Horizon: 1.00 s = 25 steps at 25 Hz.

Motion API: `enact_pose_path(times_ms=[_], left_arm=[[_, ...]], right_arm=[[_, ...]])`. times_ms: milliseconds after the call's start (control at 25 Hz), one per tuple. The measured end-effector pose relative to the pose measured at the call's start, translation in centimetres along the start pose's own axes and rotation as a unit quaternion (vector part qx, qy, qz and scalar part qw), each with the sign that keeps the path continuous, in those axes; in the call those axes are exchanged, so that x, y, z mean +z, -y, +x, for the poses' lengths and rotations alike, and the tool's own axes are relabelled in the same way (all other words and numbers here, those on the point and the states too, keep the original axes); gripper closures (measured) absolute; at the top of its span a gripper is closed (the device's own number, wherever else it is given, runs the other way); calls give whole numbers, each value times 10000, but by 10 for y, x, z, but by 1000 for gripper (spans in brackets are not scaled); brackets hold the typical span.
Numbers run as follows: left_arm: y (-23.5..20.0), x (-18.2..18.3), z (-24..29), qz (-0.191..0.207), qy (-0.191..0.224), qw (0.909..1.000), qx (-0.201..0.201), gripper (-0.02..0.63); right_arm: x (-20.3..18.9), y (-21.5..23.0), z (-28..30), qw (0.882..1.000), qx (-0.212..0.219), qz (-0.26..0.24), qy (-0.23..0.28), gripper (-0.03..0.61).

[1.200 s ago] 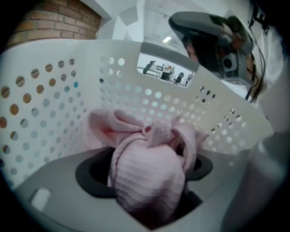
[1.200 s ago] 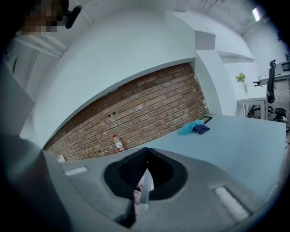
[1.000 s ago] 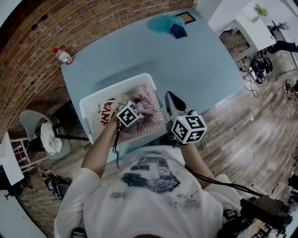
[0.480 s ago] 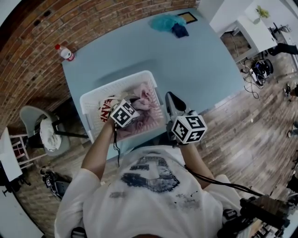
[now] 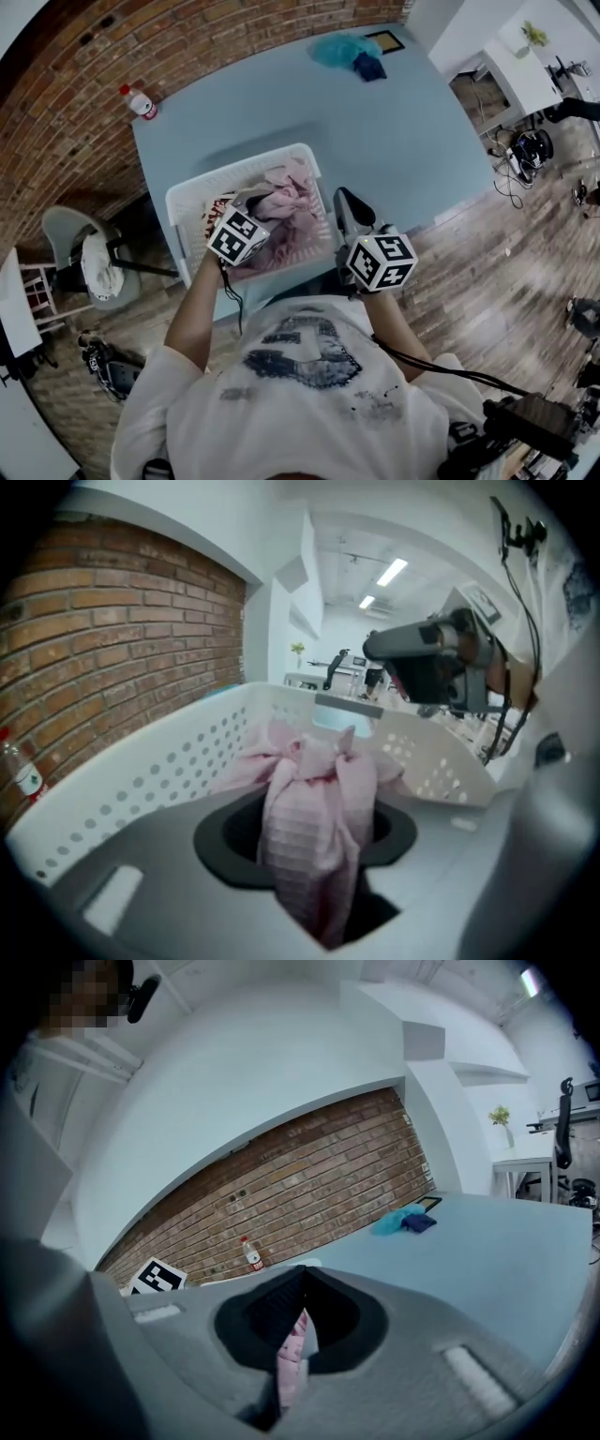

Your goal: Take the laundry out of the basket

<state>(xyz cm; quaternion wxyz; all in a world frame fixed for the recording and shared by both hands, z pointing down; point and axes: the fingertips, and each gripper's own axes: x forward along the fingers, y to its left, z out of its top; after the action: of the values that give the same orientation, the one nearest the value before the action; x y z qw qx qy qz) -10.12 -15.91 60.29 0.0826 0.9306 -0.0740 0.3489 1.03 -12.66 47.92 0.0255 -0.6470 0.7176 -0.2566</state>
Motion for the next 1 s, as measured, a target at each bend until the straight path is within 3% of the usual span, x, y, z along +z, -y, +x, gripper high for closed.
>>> enact_pose_path(times_ms=[440,1000], left_arm=[[-17,29,-59,-463,842,9934,634,423],[-22,106,-157,-595,2262,9651,1178,430]], right_arm=[[8,-18,8,9996,231,-146,65,580],[37,-39,-1,9976,416,-398,385,580]])
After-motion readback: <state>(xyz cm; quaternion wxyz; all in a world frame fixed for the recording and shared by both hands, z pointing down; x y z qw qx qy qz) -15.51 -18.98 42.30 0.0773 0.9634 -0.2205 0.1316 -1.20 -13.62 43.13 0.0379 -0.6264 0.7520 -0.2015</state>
